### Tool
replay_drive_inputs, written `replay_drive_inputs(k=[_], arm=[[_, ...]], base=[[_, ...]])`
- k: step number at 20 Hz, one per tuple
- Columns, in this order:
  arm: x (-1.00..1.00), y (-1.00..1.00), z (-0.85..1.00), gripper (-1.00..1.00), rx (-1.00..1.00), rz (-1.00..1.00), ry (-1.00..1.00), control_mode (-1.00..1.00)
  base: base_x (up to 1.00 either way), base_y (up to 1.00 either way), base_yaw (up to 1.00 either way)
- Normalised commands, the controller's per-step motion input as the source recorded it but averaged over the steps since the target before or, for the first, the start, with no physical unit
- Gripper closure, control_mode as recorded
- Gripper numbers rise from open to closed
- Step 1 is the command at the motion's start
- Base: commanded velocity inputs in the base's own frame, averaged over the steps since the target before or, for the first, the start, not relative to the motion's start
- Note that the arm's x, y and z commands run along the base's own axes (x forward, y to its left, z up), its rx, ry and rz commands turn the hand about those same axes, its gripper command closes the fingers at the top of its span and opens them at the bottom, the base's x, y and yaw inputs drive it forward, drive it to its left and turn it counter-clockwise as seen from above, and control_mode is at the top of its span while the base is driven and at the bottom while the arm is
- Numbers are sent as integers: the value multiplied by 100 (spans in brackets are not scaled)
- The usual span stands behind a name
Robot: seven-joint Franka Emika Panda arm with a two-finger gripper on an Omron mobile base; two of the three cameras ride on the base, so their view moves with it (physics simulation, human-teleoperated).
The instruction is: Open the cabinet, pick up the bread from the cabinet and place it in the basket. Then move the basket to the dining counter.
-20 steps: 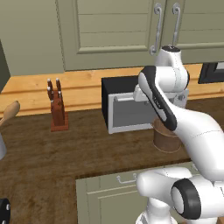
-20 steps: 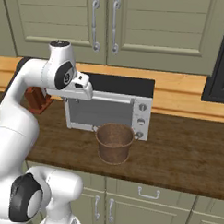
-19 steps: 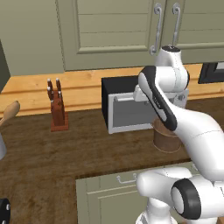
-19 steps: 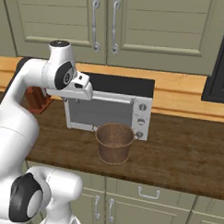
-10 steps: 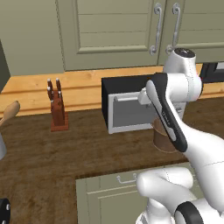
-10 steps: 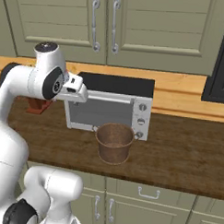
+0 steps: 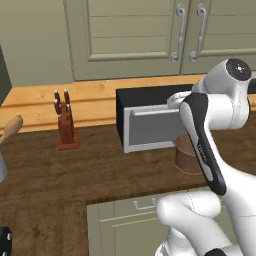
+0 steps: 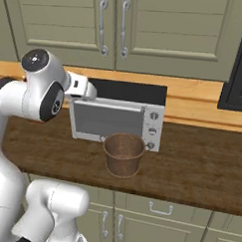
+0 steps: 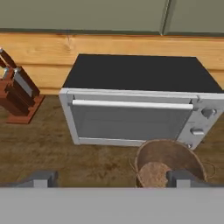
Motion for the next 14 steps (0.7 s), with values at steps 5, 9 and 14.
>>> replay_drive_inputs(k=[5, 9, 14], arm=[[27, -35, 71, -100, 2, 0, -15, -100], [59, 0, 66, -100, 4, -1, 0, -100], [78, 0, 53, -100, 4, -2, 13, -100]], base=[[0, 0, 0], [0, 0, 0], [0, 0, 0]])
